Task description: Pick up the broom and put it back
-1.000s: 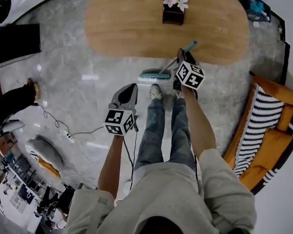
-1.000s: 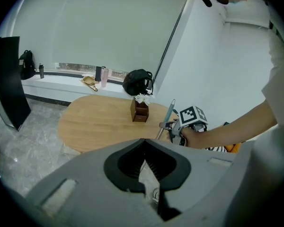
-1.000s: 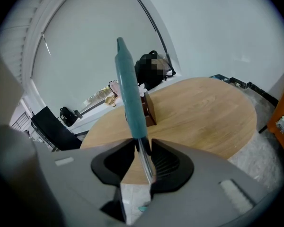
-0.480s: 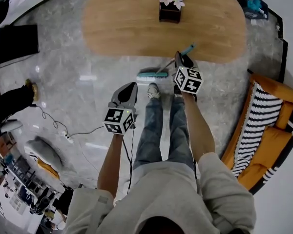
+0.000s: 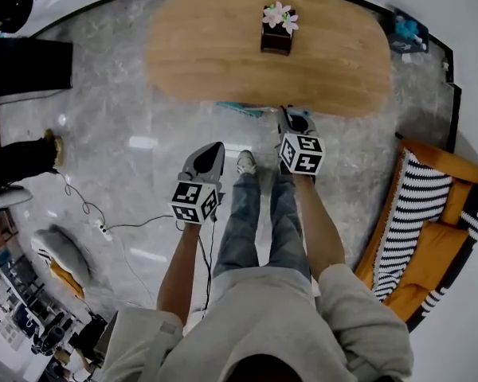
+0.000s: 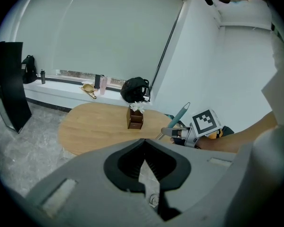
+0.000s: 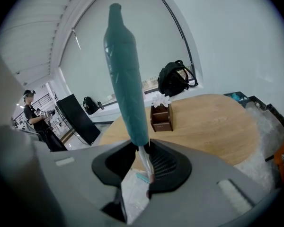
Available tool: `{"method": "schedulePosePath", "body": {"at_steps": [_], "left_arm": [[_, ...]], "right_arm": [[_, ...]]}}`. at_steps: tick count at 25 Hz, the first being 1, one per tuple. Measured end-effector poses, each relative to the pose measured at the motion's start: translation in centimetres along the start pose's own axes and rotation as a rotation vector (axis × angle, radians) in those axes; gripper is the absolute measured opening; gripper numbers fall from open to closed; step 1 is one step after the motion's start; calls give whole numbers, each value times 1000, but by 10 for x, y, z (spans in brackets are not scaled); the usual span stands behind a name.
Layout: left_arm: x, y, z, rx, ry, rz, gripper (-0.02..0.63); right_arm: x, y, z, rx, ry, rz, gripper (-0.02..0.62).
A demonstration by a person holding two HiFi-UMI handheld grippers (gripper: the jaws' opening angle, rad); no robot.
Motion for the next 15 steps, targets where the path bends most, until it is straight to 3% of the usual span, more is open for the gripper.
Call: {"method": "schedulePosePath", "body": {"at_steps": [15], "left_arm": [[-58,-39,35,-125,-26,-56,3]], "right_arm": [[7,-38,88,-69,-69,58,89]]}}
Point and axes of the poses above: the fingertips, and each gripper's own axes: z backward along the fingers, x to its left, y out of its underside, the point moved 2 cm from there along z, backward along the fingers, and after that the axes turned 15 degrees about y, right-handed, at the moved point
